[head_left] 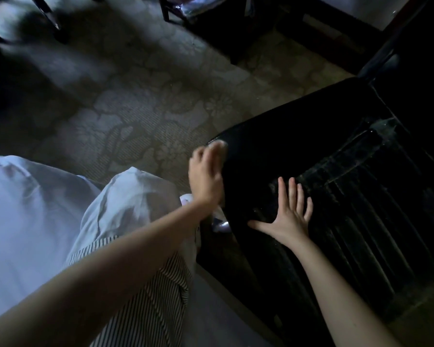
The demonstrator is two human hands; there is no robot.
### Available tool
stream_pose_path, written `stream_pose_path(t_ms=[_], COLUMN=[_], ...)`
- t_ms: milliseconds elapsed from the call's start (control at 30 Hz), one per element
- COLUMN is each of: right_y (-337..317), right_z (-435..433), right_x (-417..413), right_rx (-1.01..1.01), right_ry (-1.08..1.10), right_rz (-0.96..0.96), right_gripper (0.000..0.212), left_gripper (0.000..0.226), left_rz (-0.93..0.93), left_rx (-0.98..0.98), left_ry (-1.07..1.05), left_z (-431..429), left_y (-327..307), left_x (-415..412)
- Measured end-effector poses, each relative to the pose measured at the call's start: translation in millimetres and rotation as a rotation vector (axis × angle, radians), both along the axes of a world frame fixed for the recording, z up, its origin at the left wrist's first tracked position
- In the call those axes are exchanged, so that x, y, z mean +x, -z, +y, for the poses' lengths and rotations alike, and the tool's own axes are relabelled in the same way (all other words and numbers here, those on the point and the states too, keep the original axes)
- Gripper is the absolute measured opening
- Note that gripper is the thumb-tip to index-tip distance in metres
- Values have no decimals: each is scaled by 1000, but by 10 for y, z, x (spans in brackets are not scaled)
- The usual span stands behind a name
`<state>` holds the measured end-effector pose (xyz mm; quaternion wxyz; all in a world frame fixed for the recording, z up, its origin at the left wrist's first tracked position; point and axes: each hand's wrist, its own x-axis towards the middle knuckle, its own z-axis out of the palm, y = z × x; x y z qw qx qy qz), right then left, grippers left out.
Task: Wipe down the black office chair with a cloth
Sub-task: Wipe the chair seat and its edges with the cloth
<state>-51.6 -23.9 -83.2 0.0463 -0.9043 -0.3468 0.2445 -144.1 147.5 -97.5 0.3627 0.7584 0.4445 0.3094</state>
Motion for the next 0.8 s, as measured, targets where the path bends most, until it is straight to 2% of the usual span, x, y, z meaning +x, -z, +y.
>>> stream_pose_path(t_ms=[67, 133, 267, 600, 800], right_y=[-3, 1, -9, 23, 33], right_z=[1, 6, 11, 108, 245], right_x=[6, 3, 3, -17, -12], right_rx=[-8, -4, 0, 5, 9], right_ry=[-8, -1, 11, 47, 101], right_rz=[12, 28, 40, 19, 0], right_gripper=[128, 126, 126, 128, 128], left_gripper=[29, 30, 34, 41, 43], left_rz=[23, 21, 1, -101, -124], left_rx=[-138, -236, -245, -324, -325], left_ry=[-202, -260, -150, -201, -122], left_z=[306, 496, 474, 169, -101], left_y=[59, 162, 354, 364, 383], left_x=[64, 121, 214, 189, 138])
